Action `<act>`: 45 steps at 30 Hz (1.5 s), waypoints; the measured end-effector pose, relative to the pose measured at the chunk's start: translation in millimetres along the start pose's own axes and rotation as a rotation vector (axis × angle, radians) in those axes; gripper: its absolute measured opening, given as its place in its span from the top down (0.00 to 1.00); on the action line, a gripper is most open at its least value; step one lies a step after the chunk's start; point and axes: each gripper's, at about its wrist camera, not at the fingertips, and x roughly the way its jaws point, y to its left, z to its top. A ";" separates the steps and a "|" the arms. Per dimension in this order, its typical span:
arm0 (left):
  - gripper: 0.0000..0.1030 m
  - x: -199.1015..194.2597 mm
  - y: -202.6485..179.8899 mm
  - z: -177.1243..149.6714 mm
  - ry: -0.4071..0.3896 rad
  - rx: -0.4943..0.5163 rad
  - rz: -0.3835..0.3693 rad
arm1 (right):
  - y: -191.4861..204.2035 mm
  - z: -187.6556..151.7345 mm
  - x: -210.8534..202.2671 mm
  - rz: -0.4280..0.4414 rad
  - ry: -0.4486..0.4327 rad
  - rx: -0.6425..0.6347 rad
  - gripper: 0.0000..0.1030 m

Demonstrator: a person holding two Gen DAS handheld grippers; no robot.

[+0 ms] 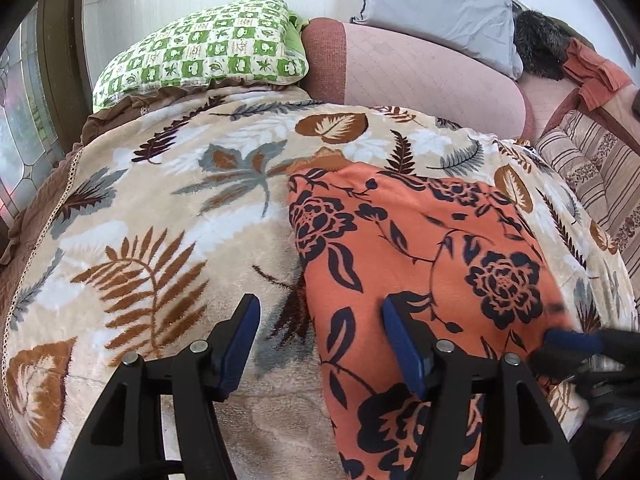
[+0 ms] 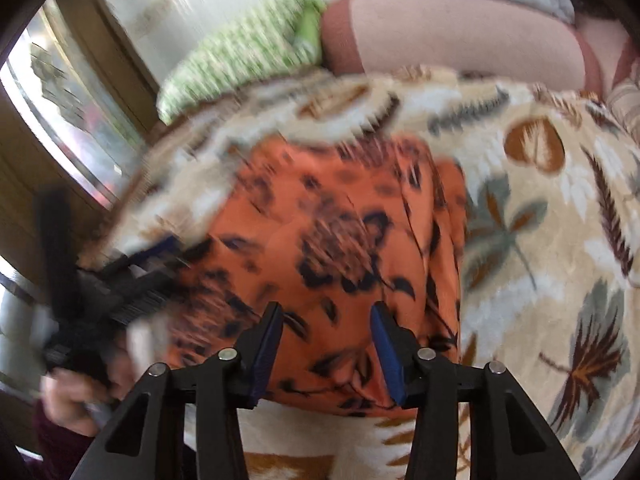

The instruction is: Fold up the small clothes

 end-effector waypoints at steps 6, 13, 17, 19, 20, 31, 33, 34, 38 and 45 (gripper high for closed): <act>0.31 4.0 -0.5 -0.1 0.002 0.022 0.024 | -12.0 0.0 13.7 -0.001 0.092 0.003 0.56; 0.29 6.9 1.0 2.3 0.008 0.022 0.019 | -17.3 63.6 1.1 0.029 -0.011 0.047 0.54; 0.26 9.1 2.3 3.4 0.013 0.017 0.020 | -29.7 110.1 28.0 -0.017 -0.012 0.110 0.51; 0.25 10.0 2.5 4.3 0.012 0.017 0.023 | -39.7 127.9 60.5 -0.035 0.064 0.167 0.45; 0.24 10.1 2.2 4.5 0.011 0.015 0.020 | -45.0 132.0 78.8 -0.041 0.105 0.200 0.45; 0.24 -52.6 0.6 8.7 -0.094 -0.080 0.133 | -30.1 102.5 -7.4 -0.080 0.013 0.126 0.39; 0.24 -77.2 -3.4 8.9 -0.126 -0.099 0.148 | -21.8 88.8 -43.5 -0.091 -0.056 0.073 0.39; 0.23 -88.9 -5.8 9.7 -0.142 -0.106 0.152 | -18.4 80.8 -60.7 -0.096 -0.089 0.053 0.39; 0.17 -136.2 -23.8 17.1 -0.214 -0.076 0.211 | -10.1 52.6 -120.1 -0.089 -0.220 0.020 0.35; 0.12 -209.9 -48.7 26.1 -0.337 -0.029 0.320 | 2.5 8.5 -172.8 -0.076 -0.401 0.003 0.24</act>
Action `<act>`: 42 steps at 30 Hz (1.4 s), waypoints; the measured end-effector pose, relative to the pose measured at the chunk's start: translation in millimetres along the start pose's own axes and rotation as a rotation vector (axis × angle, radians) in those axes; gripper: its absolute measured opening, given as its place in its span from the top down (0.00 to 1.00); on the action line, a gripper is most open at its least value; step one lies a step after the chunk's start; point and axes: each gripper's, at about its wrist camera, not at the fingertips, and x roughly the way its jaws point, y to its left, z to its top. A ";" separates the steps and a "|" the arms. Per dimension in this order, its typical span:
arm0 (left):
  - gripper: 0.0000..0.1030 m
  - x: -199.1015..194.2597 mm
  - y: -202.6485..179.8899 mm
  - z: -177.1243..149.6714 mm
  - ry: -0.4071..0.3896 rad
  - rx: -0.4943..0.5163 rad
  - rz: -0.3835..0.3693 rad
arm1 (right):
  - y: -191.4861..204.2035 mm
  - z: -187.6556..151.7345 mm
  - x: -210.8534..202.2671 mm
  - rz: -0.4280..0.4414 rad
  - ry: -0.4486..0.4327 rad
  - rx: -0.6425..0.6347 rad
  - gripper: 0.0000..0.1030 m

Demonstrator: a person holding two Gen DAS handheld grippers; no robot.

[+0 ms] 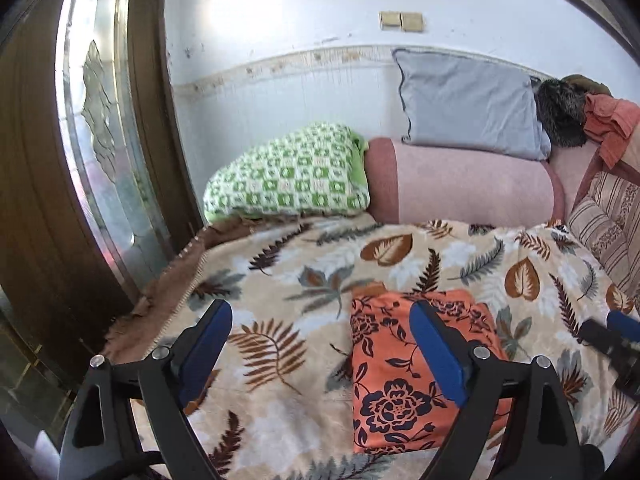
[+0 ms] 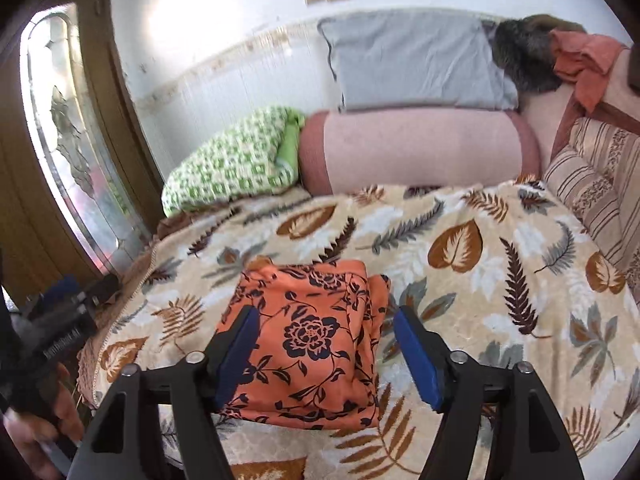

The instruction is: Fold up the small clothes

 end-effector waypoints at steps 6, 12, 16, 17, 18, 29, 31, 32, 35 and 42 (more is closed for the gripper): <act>0.12 -33.7 0.3 9.9 -0.023 0.008 0.045 | -1.4 -18.9 -13.3 -0.029 -0.037 0.035 0.22; 0.12 -54.8 3.4 13.0 -0.031 -0.006 0.076 | 7.5 -27.1 -31.9 -0.029 -0.076 0.014 0.22; 0.12 -68.0 5.1 13.9 -0.048 -0.011 0.089 | 13.2 -24.6 -42.0 -0.004 -0.101 0.014 0.22; 0.12 -71.0 5.2 13.8 -0.051 -0.012 0.092 | 15.0 -23.6 -43.7 0.005 -0.105 0.015 0.22; 0.12 -74.6 5.4 13.9 -0.055 -0.012 0.094 | 17.0 -22.8 -45.3 0.008 -0.108 0.014 0.22; 0.12 -91.0 12.9 12.5 -0.082 -0.018 0.102 | 48.7 -24.6 -55.2 0.045 -0.120 -0.054 0.22; 0.12 -92.6 13.8 12.2 -0.083 -0.020 0.102 | 51.9 -23.8 -56.8 0.050 -0.125 -0.060 0.22; 0.12 -93.4 13.8 12.0 -0.085 -0.021 0.107 | 53.5 -23.4 -57.7 0.051 -0.128 -0.063 0.22; 0.12 -95.9 14.8 11.7 -0.095 -0.019 0.113 | 55.8 -22.1 -60.3 0.050 -0.139 -0.074 0.22; 0.12 -96.9 15.0 10.8 -0.092 -0.028 0.093 | 57.5 -18.0 -62.3 0.051 -0.149 -0.081 0.22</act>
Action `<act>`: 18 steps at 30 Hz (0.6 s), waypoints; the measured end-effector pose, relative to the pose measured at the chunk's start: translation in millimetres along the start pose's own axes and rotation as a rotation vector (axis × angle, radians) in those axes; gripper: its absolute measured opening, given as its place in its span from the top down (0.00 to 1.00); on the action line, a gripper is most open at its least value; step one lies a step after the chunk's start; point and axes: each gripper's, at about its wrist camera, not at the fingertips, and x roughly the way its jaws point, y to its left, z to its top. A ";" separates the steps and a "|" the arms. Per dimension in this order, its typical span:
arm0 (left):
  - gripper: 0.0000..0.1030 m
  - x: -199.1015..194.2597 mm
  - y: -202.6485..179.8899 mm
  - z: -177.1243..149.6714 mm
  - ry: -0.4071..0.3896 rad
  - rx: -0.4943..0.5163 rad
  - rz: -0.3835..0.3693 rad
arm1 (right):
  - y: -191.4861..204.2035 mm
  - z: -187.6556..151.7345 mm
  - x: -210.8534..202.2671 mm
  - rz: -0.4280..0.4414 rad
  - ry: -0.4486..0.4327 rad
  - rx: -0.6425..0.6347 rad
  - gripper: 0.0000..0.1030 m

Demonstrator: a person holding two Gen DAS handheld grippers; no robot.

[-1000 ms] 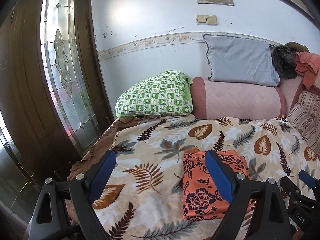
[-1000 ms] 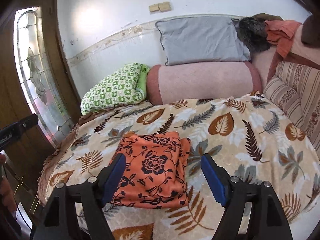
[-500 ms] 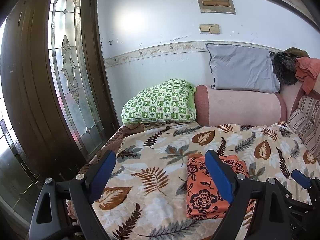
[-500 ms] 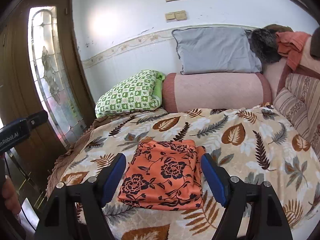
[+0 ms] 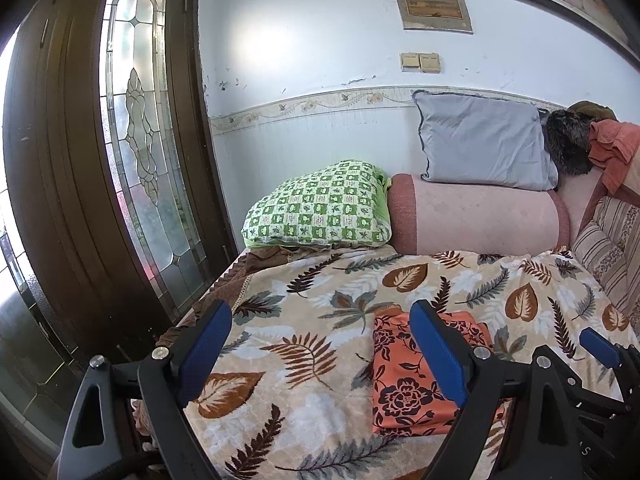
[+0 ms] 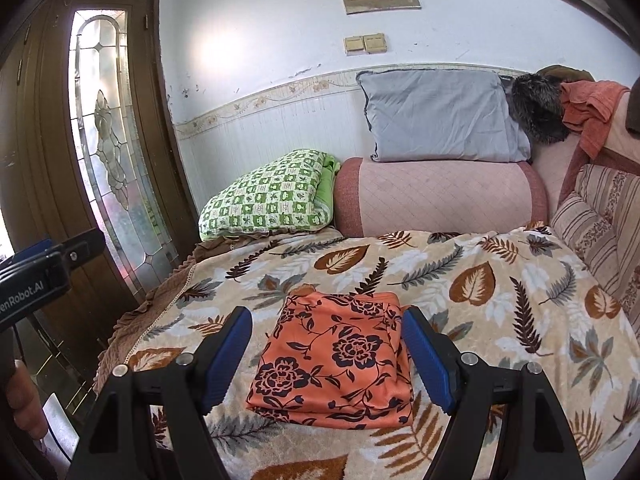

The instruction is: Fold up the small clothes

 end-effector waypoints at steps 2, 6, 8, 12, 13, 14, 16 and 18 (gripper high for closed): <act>0.12 0.4 -0.2 0.0 -0.002 0.004 0.002 | 0.6 -0.3 -0.3 0.000 0.000 0.000 0.22; 0.12 0.3 0.3 -1.1 0.000 0.008 0.030 | -0.2 1.2 -0.2 0.001 -0.007 -0.002 0.22; 0.12 -0.8 -0.5 -1.7 -0.017 0.032 0.079 | -1.4 2.2 -0.2 0.003 -0.011 0.000 0.22; 0.12 -0.6 -4.6 -3.9 -0.030 0.071 0.103 | -3.7 3.9 0.9 0.003 -0.015 0.008 0.22; 0.12 0.9 -5.0 -4.3 -0.021 0.073 0.084 | -4.4 4.1 2.1 0.004 -0.013 0.010 0.22; 0.12 2.5 -6.1 -4.4 -0.014 0.077 0.072 | -5.1 3.9 3.0 0.003 -0.012 0.011 0.22; 0.12 4.7 -7.4 -4.3 -0.010 0.078 0.066 | -7.1 3.8 5.0 0.003 -0.009 0.012 0.22; 0.12 6.6 -9.8 -3.9 -0.007 0.083 0.061 | -8.9 3.7 7.1 -0.003 -0.006 0.012 0.22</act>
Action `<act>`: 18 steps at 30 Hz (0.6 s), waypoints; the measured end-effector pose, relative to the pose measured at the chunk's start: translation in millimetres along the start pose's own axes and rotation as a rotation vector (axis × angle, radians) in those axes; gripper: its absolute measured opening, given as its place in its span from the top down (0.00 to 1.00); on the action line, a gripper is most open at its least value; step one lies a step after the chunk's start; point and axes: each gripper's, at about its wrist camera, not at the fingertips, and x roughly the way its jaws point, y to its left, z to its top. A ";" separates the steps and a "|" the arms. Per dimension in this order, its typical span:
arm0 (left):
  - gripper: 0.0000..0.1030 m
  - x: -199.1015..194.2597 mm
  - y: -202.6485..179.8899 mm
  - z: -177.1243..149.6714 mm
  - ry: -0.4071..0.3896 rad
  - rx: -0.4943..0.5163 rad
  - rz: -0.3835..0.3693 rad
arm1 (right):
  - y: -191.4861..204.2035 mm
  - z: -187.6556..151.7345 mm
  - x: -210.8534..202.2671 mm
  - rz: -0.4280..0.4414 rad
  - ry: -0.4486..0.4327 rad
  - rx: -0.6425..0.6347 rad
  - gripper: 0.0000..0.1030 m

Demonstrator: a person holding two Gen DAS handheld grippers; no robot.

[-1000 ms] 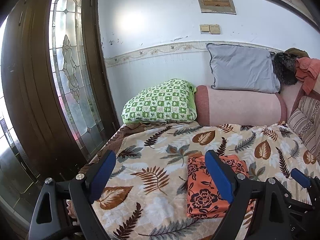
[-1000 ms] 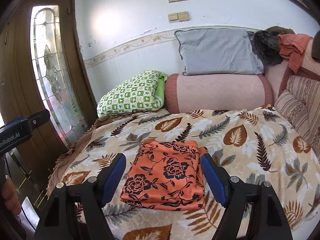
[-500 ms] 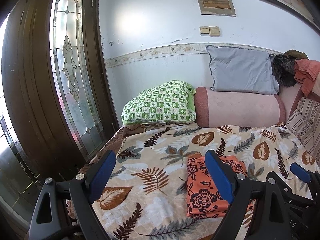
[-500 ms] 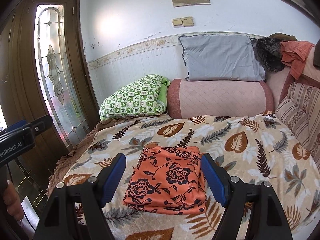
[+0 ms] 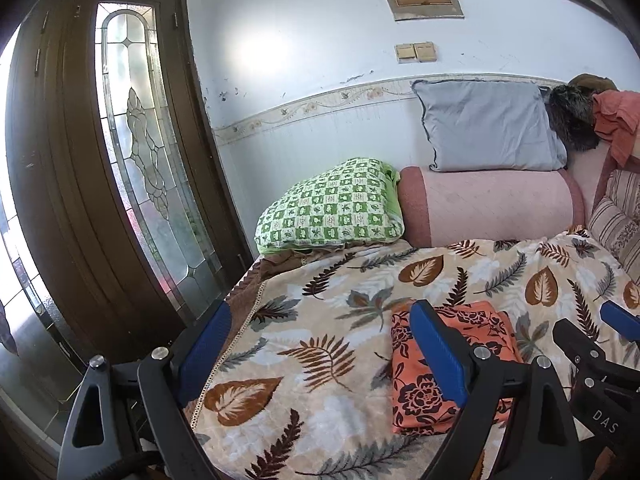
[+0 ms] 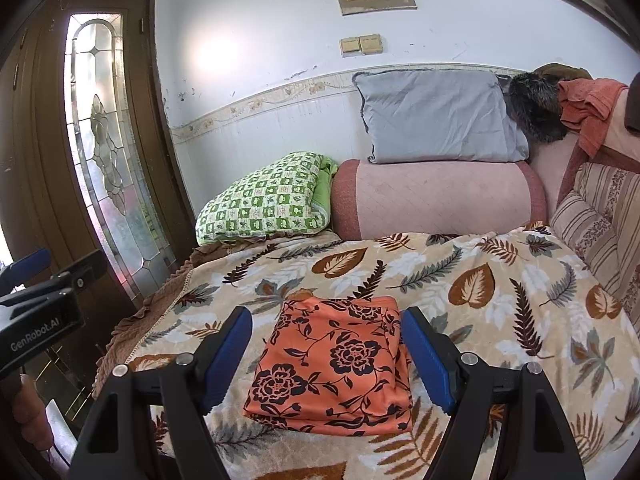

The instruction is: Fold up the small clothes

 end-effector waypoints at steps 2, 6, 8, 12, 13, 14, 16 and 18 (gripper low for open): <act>0.12 2.0 -0.7 0.2 0.005 -0.001 -0.008 | -2.9 0.0 1.8 -0.001 0.003 0.010 0.22; 0.12 8.3 0.0 -1.6 0.033 -0.021 -0.039 | -6.1 -0.9 5.3 -0.002 0.011 0.027 0.22; 0.12 12.4 -0.1 -2.5 0.050 -0.029 -0.056 | -5.6 -2.8 7.2 -0.002 0.017 0.028 0.22; 0.12 18.9 -1.7 -4.4 0.061 -0.025 -0.068 | -5.0 -5.8 14.5 -0.001 0.036 0.020 0.22; 0.12 21.0 -2.0 -4.9 0.065 -0.025 -0.071 | -4.8 -6.7 16.7 0.000 0.040 0.020 0.22; 0.12 23.4 -2.1 -5.4 0.069 -0.025 -0.076 | -4.8 -7.1 18.3 0.001 0.043 0.020 0.22; 0.12 27.1 -2.3 -6.3 0.074 -0.024 -0.084 | -4.8 -7.7 22.1 0.001 0.050 0.021 0.22; 0.12 32.2 -4.1 -8.0 0.081 -0.020 -0.091 | -5.0 -8.9 26.8 0.000 0.060 0.022 0.22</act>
